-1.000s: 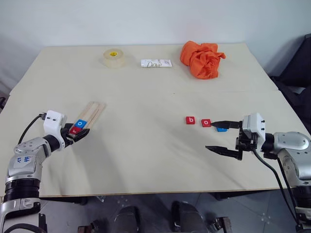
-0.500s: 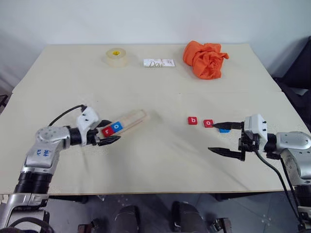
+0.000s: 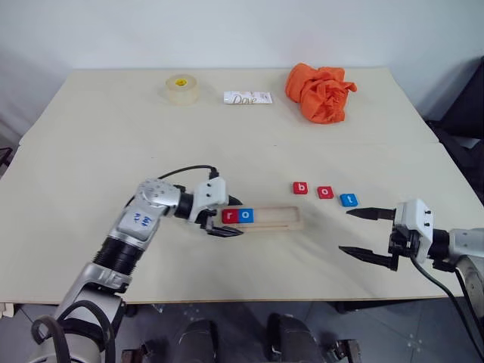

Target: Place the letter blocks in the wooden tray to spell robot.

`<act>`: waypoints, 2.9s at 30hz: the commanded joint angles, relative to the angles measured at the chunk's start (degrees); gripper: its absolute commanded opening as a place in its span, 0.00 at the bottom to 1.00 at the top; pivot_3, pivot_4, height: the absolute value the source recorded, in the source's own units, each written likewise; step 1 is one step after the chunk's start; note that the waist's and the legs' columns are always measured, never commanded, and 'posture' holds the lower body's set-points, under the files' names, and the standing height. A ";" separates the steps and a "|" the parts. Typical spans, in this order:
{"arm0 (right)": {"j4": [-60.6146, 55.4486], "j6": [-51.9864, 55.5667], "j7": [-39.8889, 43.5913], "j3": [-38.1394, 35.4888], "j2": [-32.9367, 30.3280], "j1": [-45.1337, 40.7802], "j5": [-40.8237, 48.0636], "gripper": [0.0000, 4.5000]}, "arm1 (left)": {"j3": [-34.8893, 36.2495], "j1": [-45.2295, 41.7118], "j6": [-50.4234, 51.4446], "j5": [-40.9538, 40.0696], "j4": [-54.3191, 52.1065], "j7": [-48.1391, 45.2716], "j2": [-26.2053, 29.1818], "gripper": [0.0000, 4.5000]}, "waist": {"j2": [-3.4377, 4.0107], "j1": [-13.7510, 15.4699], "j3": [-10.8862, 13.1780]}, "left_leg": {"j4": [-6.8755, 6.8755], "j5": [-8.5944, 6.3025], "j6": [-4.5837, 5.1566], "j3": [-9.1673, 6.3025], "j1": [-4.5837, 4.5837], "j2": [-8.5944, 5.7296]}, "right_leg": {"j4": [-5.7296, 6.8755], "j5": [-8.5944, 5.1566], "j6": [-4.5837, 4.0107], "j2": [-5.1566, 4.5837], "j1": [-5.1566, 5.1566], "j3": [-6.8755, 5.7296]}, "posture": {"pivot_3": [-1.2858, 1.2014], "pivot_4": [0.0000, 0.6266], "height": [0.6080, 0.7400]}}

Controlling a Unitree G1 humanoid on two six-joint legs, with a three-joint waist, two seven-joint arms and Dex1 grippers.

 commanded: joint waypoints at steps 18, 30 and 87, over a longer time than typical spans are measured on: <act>-9.88 3.01 -6.75 -6.56 0.34 7.52 3.10 1.00 | -2.12 1.95 4.69 1.98 -7.15 3.60 -4.14 0.99 | -0.05 0.58 0.03 | 0.02 -0.16 0.36 -0.09 0.00 -0.02 | 0.01 0.00 0.00 0.00 0.04 0.01 | 0.52 0.24 1.00; -12.01 14.41 -22.87 -8.87 6.24 3.36 7.34 1.00 | 15.85 7.00 -2.34 -13.11 -8.48 -2.38 2.12 0.99 | -0.03 0.31 0.02 | 0.01 -0.15 0.35 -0.11 0.04 0.03 | 0.09 -0.01 -0.03 0.01 0.03 0.00 | 0.52 0.24 1.00; -11.90 42.06 -60.44 13.55 29.43 -21.66 -7.17 1.00 | 17.66 12.95 -24.34 -21.65 11.88 -24.64 1.58 0.99 | -0.05 -1.01 0.00 | -0.07 -0.20 0.45 -0.11 -0.11 0.01 | 0.04 -0.02 -0.05 0.00 -0.06 -0.03 | 0.52 0.24 1.00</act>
